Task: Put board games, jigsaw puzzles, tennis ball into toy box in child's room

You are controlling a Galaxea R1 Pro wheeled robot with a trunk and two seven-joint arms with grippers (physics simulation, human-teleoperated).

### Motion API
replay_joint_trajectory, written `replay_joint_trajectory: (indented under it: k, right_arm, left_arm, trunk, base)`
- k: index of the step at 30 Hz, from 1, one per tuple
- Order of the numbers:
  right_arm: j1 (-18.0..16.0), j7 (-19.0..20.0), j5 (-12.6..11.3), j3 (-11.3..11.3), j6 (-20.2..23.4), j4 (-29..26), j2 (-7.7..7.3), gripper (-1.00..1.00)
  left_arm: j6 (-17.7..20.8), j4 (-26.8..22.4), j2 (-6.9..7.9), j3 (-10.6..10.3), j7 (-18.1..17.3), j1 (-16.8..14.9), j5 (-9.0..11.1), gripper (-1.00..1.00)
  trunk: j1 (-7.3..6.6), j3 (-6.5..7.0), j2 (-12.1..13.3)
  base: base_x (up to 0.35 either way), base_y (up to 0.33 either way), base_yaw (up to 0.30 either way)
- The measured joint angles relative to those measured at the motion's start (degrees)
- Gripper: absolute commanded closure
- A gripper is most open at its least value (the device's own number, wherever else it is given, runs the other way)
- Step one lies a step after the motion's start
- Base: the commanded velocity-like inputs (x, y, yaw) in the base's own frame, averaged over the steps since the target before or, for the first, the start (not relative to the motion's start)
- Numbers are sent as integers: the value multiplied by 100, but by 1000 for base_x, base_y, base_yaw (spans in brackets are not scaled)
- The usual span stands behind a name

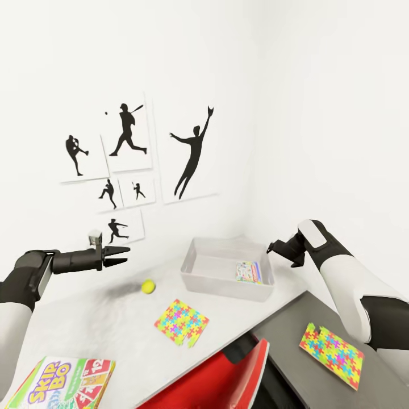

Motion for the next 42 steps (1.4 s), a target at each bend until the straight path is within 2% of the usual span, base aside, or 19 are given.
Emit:
replay_joint_trajectory:
  k: [13,29,42]
  right_arm:
    - [1,0,-2,-7,-39,3,-7,-100]
    - [17,1,-4,-8,-78,3,-3,-100]
    - [35,9,-1,-8,-77,12,-26,-100]
  left_arm:
    - [0,0,-12,1,6,-1,1,-100]
    - [0,0,-8,0,-4,-1,1,-100]
    - [0,0,-12,-3,3,-1,2,-100]
  trunk:
    - [0,0,0]
    - [0,0,1]
    - [-2,0,-1]
  base:
    - [-298,41,-33]
    - [-285,167,-264]
    - [-180,116,-280]
